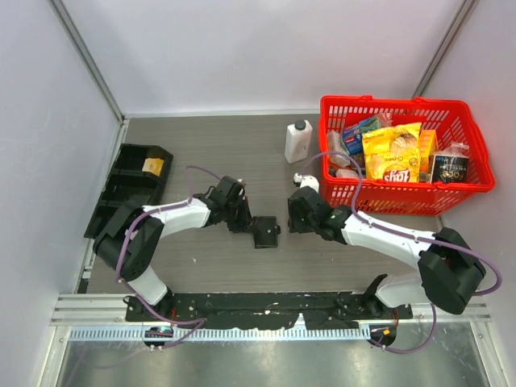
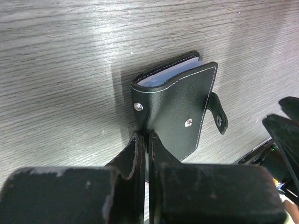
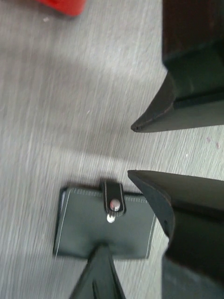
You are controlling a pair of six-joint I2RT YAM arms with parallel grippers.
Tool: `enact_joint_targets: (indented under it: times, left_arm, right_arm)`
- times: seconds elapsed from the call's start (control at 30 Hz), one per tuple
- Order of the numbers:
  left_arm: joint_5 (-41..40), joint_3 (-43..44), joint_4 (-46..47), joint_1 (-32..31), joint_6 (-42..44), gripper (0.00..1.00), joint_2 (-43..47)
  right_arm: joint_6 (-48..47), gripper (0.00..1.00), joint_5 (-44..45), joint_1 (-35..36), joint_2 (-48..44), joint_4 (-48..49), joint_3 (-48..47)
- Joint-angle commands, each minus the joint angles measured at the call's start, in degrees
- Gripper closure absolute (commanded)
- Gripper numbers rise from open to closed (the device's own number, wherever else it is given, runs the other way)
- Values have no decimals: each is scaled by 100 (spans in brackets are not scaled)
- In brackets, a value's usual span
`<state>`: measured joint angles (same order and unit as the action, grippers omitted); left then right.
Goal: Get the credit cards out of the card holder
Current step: Open the card holder at the center of the board.
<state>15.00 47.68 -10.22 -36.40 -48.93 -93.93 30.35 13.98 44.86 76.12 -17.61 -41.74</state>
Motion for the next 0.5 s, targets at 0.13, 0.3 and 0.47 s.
enact_joint_targets:
  times: [0.13,0.3,0.47]
  left_arm:
    - [-305,154,-358,28,270,100,138]
    - [-367,154,-288,28,191,100,147]
    - [-375,119,-218,28,147,100,147]
  right_arm:
    - [6,51,166,479,657,337,-1090]
    - [121,50,430,708,1150,56,-1486]
    - [77,50,535,778,1563,-392,-1706]
